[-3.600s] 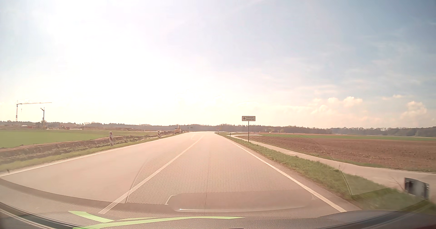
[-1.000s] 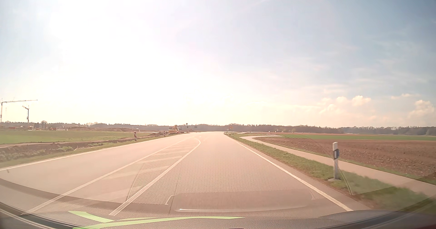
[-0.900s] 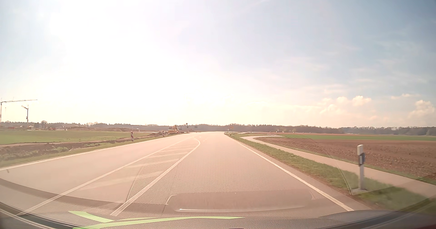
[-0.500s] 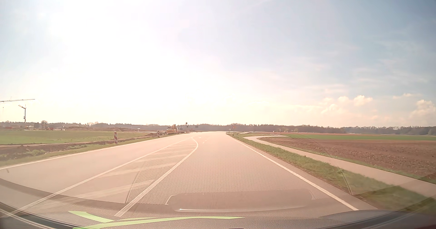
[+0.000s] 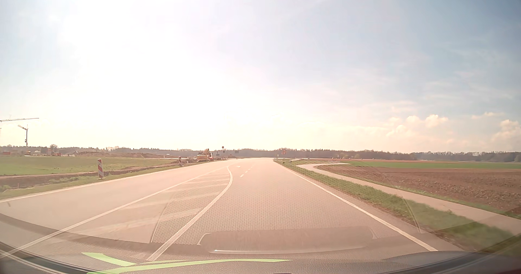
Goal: Follow the waypoints while adhering to traffic rules and regulations
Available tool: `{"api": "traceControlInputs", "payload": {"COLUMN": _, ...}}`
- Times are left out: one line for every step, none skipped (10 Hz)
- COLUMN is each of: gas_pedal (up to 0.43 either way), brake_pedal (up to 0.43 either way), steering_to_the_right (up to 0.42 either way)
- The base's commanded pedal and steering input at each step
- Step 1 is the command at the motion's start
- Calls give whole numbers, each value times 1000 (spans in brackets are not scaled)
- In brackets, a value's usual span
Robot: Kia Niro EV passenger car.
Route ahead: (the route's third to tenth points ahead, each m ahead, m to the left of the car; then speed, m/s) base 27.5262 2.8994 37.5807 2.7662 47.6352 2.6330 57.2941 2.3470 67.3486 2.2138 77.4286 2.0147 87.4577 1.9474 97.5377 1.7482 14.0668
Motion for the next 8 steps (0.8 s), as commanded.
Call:
{"api": "traceControlInputs", "payload": {"gas_pedal": 0, "brake_pedal": 0, "steering_to_the_right": -10}}
{"api": "traceControlInputs", "payload": {"gas_pedal": 0, "brake_pedal": 0, "steering_to_the_right": -12}}
{"api": "traceControlInputs", "payload": {"gas_pedal": 0, "brake_pedal": 0, "steering_to_the_right": -13}}
{"api": "traceControlInputs", "payload": {"gas_pedal": 0, "brake_pedal": 0, "steering_to_the_right": -14}}
{"api": "traceControlInputs", "payload": {"gas_pedal": 0, "brake_pedal": 0, "steering_to_the_right": -14}}
{"api": "traceControlInputs", "payload": {"gas_pedal": 0, "brake_pedal": 0, "steering_to_the_right": -15}}
{"api": "traceControlInputs", "payload": {"gas_pedal": 0, "brake_pedal": 0, "steering_to_the_right": -16}}
{"api": "traceControlInputs", "payload": {"gas_pedal": 0, "brake_pedal": 0, "steering_to_the_right": -16}}
